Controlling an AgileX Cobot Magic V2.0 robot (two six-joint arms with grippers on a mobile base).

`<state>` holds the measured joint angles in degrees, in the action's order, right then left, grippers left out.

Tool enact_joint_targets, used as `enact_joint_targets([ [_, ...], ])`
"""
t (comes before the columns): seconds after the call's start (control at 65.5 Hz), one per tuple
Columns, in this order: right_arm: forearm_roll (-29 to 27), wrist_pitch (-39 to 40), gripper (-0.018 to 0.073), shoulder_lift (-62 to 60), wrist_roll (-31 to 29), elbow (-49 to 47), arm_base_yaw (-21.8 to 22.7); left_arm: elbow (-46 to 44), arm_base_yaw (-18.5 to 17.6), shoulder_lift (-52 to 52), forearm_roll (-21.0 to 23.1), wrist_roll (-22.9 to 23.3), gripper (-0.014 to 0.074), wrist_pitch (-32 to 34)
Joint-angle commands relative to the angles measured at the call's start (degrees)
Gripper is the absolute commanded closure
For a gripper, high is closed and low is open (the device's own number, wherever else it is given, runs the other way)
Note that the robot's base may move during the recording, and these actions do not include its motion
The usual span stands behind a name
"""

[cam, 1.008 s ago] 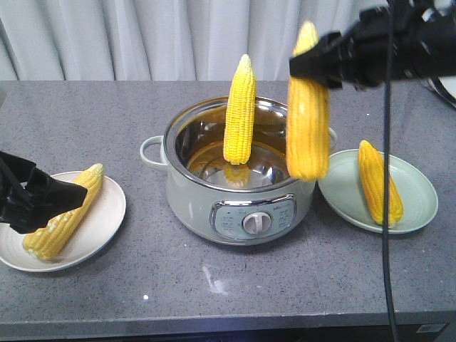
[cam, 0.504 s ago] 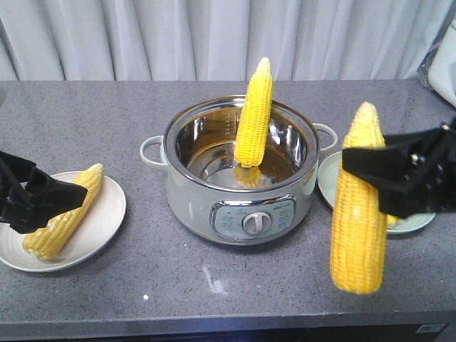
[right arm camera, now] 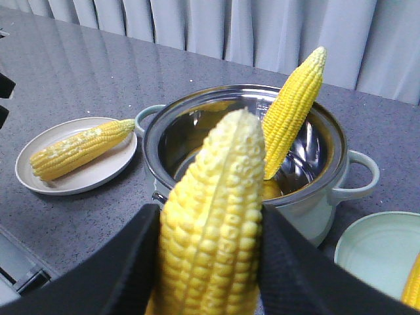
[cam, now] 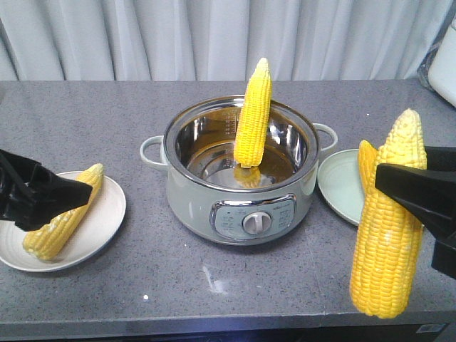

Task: Distribute corn equally
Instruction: 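Grasp the last cob in the pot with the left gripper and lift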

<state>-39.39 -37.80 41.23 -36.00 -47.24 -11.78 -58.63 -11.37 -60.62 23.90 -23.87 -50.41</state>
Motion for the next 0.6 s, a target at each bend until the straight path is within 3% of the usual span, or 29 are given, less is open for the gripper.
enact_joint_targets([
  [0.0, -1.8, 3.3, 0.0365, 0.0, -0.4, -1.6, 0.2, -1.2, -0.3, 1.0, 6.1, 0.5, 0.0011, 4.5],
  [0.183, -1.8, 3.3, 0.0365, 0.0, -0.4, -1.6, 0.2, -1.2, -0.3, 0.7, 6.7, -0.1, 0.0011, 9.5],
  [0.26, -1.8, 3.3, 0.0365, 0.0, -0.4, -1.6, 0.2, -2.2, -0.4, -0.3, 7.3, -2.8, 0.0011, 10.0],
  [0.366, -1.8, 3.3, 0.0365, 0.0, -0.4, -1.6, 0.2, -4.6, -0.5, -3.2, 11.5, -7.3, 0.0009, 8.9],
  [0.458, -1.8, 3.3, 0.0365, 0.0, -0.4, -1.6, 0.2, -7.2, -2.9, -5.8, 13.2, -10.7, 0.0009, 8.4],
  [0.58, -1.8, 3.3, 0.0365, 0.0, -0.4, -1.6, 0.2, -11.1, -8.5, -9.6, 12.0, -11.1, 0.0009, 9.4],
])
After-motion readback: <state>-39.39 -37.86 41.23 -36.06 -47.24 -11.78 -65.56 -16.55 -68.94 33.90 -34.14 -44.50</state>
